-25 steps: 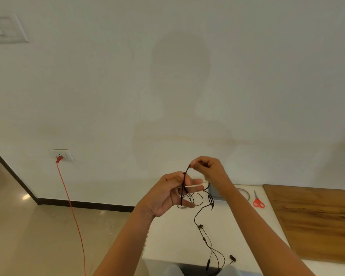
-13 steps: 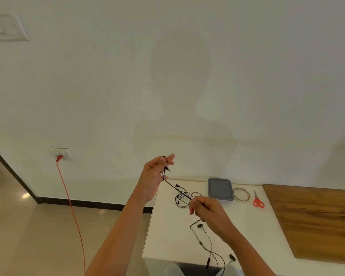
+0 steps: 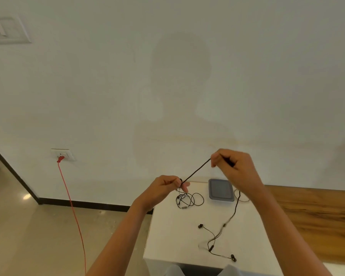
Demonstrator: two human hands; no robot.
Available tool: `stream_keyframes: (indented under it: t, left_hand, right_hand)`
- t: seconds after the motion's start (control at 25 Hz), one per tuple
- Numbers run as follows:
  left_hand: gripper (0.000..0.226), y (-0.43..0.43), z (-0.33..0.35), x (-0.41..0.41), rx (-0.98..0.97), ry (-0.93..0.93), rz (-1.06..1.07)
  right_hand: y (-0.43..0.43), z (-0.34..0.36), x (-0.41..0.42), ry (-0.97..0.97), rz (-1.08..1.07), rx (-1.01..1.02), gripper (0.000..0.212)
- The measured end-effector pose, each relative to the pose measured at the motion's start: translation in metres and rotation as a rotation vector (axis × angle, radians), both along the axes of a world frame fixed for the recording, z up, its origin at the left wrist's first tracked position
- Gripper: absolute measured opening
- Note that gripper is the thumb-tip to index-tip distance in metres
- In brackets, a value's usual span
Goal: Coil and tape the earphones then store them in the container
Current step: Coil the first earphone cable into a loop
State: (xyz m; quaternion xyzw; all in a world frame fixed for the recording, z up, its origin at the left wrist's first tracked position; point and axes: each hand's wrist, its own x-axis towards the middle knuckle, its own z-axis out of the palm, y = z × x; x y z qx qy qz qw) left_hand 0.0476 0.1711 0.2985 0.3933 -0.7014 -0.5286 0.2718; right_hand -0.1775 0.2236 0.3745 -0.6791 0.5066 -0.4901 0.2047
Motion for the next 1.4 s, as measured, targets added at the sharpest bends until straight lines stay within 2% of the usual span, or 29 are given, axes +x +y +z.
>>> stream_keyframes:
  t: [0.08,0.16,0.28,0.36,0.4,0.56,0.72,0.88,1.04,1.12,1.28,1.4]
  left_hand:
    - [0.037,0.003,0.004,0.000,0.030,-0.007,-0.043]
    - [0.037,0.006,0.004,-0.001,0.086,0.053,-0.070]
    - [0.036,0.010,0.007,-0.002,0.245,0.255,-0.073]
    - [0.035,0.012,0.011,-0.003,0.301,0.377,-0.074]
    - [0.033,0.012,0.014,-0.003,0.318,0.449,-0.080]
    - [0.031,0.009,0.029,-0.006,0.366,0.748,-0.135]
    - [0.030,-0.001,0.039,-0.010,0.341,0.899,-0.063]
    - [0.026,-0.011,0.034,-0.010,0.281,0.843,0.132]
    - [0.030,-0.017,0.022,-0.012,0.257,0.661,0.240]
    - [0.032,-0.017,0.016,-0.012,0.239,0.546,0.237]
    - [0.029,-0.009,0.007,-0.016,0.165,0.281,0.100]
    - [0.029,0.002,0.004,-0.019,0.203,0.239,0.026]
  right_hand:
    - [-0.014,0.010,-0.008,0.126,-0.090,-0.073,0.013]
    - [-0.032,0.014,-0.016,0.192,-0.158,-0.081,0.013]
    - [-0.060,0.000,-0.023,0.244,-0.222,-0.065,0.007]
    - [-0.074,-0.021,-0.022,0.296,-0.235,-0.062,0.012]
    - [-0.076,-0.033,-0.019,0.237,-0.180,-0.021,0.016]
    - [-0.066,-0.085,0.004,-0.215,0.146,0.290,0.026]
    - [-0.032,-0.121,0.039,-0.290,0.268,0.492,0.023]
    - [0.002,-0.119,0.052,-0.275,0.286,0.529,0.031]
    - [0.017,-0.096,0.051,-0.309,0.294,0.512,0.035]
    - [0.021,-0.079,0.050,-0.341,0.288,0.485,0.036]
    - [0.019,-0.042,0.048,-0.420,0.215,0.403,0.041]
    - [0.006,-0.017,0.042,-0.293,0.089,0.233,0.041]
